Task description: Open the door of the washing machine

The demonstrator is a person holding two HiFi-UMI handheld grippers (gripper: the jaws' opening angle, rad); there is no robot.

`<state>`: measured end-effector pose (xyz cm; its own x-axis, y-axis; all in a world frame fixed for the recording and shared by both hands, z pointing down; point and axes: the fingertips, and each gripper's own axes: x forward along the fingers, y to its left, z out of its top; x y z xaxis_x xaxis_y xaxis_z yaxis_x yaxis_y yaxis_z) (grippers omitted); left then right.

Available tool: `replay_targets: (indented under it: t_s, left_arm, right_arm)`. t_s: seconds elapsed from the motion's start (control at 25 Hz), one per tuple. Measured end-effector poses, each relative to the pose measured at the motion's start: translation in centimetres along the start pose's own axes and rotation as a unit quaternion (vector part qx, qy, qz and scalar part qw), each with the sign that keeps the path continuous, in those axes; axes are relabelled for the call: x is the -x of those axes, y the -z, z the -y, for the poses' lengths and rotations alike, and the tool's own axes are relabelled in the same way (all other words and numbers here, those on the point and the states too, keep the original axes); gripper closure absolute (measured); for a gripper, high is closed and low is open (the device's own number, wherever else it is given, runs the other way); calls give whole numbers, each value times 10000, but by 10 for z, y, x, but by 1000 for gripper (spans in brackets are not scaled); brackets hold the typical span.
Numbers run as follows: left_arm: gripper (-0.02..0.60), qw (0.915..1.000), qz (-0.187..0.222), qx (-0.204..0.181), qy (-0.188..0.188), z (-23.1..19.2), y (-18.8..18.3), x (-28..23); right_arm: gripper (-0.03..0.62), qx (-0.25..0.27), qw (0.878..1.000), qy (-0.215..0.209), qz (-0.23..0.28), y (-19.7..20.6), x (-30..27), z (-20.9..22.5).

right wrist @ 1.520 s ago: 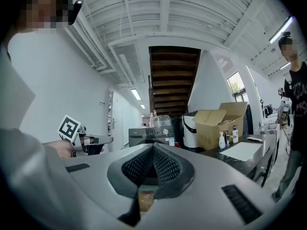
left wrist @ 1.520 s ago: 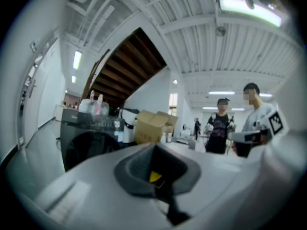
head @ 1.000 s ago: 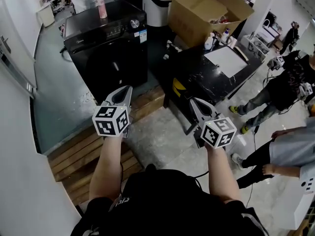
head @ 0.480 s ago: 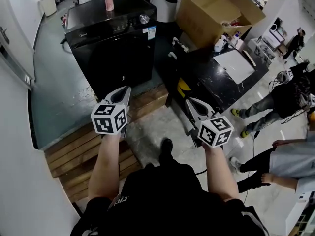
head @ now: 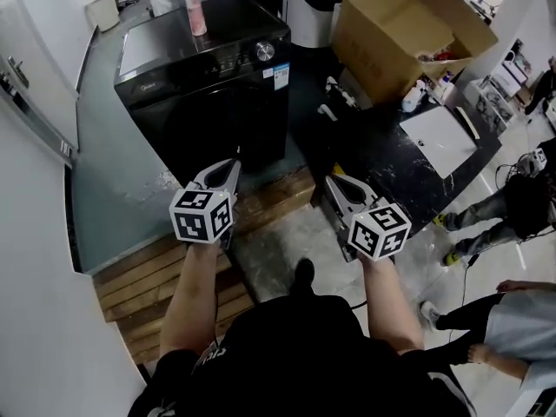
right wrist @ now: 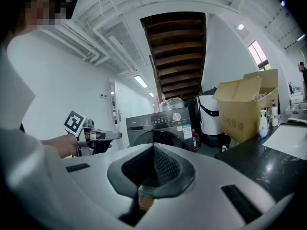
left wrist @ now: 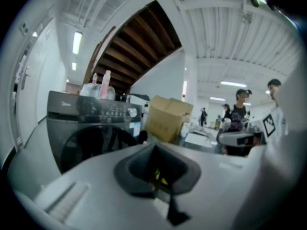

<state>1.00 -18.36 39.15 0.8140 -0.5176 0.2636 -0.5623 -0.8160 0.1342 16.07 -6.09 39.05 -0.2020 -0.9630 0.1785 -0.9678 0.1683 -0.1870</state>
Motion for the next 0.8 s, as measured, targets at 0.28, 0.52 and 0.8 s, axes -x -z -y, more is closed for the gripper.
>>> replay_targets:
  t_s: [0.28, 0.52, 0.8]
  left_arm:
    - [572, 9997, -200, -137, 52, 1, -20, -82]
    - [572, 9990, -432, -60, -82, 2, -14, -127]
    - [572, 9991, -388, -122, -152, 12, -33, -161]
  right_arm:
    - [600, -152, 9996, -170, -146, -11, -47, 72]
    - [600, -206, 9978, -509, -369, -3, -72, 103]
    - [599, 80, 9957, -749, -545, -12, -83, 134]
